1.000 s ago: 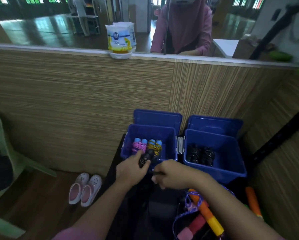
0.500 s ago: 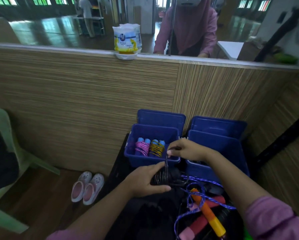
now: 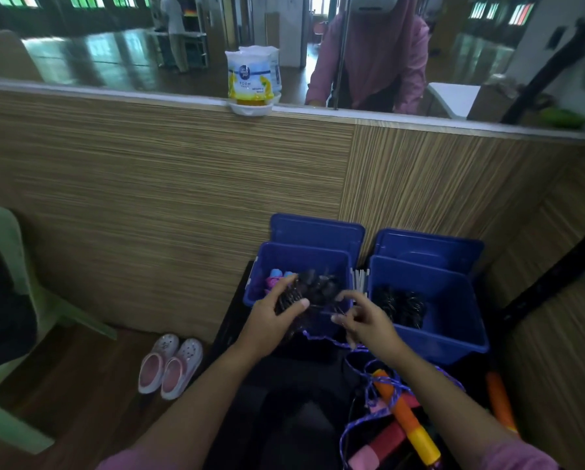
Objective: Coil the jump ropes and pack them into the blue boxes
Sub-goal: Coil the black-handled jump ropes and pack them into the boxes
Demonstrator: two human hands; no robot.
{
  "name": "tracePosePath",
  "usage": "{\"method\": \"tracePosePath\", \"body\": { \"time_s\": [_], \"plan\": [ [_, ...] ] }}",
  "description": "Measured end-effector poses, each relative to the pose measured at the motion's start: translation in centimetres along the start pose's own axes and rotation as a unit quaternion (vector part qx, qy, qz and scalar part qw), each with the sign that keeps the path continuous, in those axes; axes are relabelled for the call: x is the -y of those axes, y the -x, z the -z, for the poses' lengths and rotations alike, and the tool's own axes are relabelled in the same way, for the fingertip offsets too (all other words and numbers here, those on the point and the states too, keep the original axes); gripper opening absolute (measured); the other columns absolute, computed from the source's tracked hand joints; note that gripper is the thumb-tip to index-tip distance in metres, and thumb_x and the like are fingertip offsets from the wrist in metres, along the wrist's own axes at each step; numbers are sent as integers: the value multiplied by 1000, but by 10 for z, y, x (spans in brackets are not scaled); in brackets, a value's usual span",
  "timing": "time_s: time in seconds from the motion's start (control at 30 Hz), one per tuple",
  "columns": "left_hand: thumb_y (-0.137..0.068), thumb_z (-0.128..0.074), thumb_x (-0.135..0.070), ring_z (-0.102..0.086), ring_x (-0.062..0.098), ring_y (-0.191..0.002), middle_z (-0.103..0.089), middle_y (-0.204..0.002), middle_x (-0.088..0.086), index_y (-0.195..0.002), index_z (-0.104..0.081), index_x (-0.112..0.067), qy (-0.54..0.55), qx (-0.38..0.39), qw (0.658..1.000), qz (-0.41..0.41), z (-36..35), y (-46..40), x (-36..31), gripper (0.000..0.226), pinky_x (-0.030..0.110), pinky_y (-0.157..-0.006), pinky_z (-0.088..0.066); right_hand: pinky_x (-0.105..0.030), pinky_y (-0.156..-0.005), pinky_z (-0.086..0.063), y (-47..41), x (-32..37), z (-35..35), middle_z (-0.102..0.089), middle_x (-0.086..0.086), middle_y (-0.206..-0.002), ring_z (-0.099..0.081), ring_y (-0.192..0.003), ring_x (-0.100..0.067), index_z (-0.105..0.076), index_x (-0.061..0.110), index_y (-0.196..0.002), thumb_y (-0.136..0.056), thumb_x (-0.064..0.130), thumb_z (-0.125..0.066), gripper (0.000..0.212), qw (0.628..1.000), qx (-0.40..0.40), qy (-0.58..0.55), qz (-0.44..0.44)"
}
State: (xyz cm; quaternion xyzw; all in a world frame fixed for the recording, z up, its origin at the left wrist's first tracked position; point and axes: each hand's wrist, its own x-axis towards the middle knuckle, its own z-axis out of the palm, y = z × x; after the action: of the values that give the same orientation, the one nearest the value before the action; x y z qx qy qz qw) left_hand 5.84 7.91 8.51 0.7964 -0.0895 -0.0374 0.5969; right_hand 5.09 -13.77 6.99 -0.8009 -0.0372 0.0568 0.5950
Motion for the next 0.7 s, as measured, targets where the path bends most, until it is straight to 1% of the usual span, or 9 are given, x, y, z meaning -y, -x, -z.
{"method": "tracePosePath", "body": {
  "time_s": [0.1,0.17,0.23,0.27,0.33,0.43,0.57,0.63,0.7],
  "plan": [
    [-81,-65,-51,-58,8,-112,-62,-124,-5,-128,-52,-40,10,-39,998,47,-4,-6,11,51,21,-92,-44,-38,-65,-56,4,3,-12,-58,-8,-54,-64,-51,-27,-63,11,-93,-93,3,-56,10,1000,0,-16,2],
    [-82,-63,-54,-58,12,-109,-62,-122,-6,-130,-50,-42,-16,-54,996,75,-7,-7,13,51,29,-95,-45,-38,-72,-56,7,0,-19,-65,-8,-60,-67,-60,-17,-65,10,-82,-95,8,-54,18,1000,10,9,-6],
    [-74,-56,-67,-57,14,-108,-62,-118,-8,-128,-48,-49,-45,-68,992,100,-9,-7,11,58,36,-97,-44,-28,-78,-52,9,-6,-24,-68,1,-78,-65,-74,-3,-66,17,-76,-94,11,-57,21,999,-4,42,28],
    [-74,-56,-68,-58,14,-107,-63,-116,-7,-127,-49,-49,-47,-75,991,102,-9,-8,12,57,36,-97,-44,-22,-79,-49,10,-7,-26,-65,3,-89,-61,-81,2,-65,19,-73,-92,9,-59,22,997,-15,55,57],
    [-83,-63,-53,-60,13,-103,-66,-112,-4,-126,-55,-39,-17,-89,990,110,-11,-9,14,45,26,-89,-45,-12,-81,-44,10,-11,-26,-53,2,-101,-56,-90,4,-63,14,-70,-89,6,-63,20,988,-34,102,108],
    [-90,-62,-38,-62,9,-97,-69,-107,-2,-122,-60,-31,23,-80,988,129,-15,-5,19,33,15,-75,-42,-11,-79,-39,7,-12,-28,-50,13,-95,-52,-87,3,-59,10,-66,-86,20,-66,23,973,-23,161,166],
    [-92,-59,-35,-62,6,-92,-68,-96,-13,-113,-60,-33,29,-88,988,125,-19,0,20,21,12,-71,-40,-16,-72,-41,8,-11,-30,-57,19,-82,-55,-76,0,-62,20,-71,-88,19,-66,17,985,-12,113,132],
    [-92,-60,-34,-62,3,-90,-68,-93,-15,-110,-60,-35,32,-93,988,115,-21,1,18,18,11,-70,-40,-15,-73,-42,10,-12,-31,-61,19,-80,-58,-78,1,-69,17,-76,-88,16,-66,12,988,-9,99,114],
    [-92,-60,-36,-62,4,-91,-69,-94,-13,-108,-61,-36,39,-94,988,116,-20,-1,16,16,16,-73,-41,-17,-77,-47,10,-10,-30,-64,12,-84,-62,-84,-1,-74,11,-85,-89,13,-65,10,993,-6,76,93]
  ]
}}
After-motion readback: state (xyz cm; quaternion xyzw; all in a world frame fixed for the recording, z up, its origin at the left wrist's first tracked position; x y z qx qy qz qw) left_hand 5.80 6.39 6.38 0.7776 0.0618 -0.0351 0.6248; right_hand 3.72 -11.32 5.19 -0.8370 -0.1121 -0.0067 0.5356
